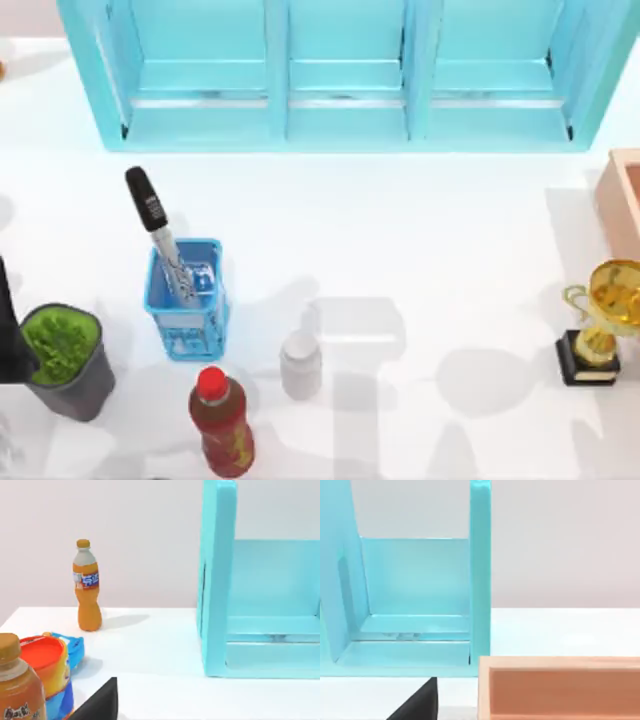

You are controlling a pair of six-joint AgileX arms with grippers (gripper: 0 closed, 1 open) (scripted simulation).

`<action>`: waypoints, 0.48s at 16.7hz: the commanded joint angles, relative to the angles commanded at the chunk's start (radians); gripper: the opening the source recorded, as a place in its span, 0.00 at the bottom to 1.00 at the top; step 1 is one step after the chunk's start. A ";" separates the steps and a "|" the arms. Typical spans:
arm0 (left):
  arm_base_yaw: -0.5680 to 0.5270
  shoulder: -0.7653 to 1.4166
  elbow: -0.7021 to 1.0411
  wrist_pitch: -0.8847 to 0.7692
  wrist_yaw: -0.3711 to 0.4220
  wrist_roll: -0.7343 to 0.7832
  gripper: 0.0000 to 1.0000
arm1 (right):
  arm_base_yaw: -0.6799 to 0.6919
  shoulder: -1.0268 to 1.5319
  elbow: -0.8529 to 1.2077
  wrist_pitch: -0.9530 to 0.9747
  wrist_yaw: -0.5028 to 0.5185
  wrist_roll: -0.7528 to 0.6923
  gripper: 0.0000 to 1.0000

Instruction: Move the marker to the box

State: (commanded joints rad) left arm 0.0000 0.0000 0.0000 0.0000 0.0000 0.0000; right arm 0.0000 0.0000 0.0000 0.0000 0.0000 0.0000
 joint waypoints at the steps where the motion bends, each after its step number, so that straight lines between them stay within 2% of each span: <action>1: 0.000 0.000 0.000 0.000 0.000 0.000 1.00 | 0.000 0.000 0.000 0.000 0.000 0.000 1.00; 4: 0.000 0.000 0.000 0.000 0.000 0.000 1.00 | 0.023 0.032 0.023 0.003 -0.002 0.003 1.00; 8: 0.000 0.000 0.000 0.000 0.000 0.000 1.00 | 0.139 0.222 0.148 0.025 -0.006 0.021 1.00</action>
State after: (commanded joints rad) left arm 0.0000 0.0000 0.0000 0.0000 0.0000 0.0000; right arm 0.1391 0.2219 0.1483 0.0255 -0.0061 0.0214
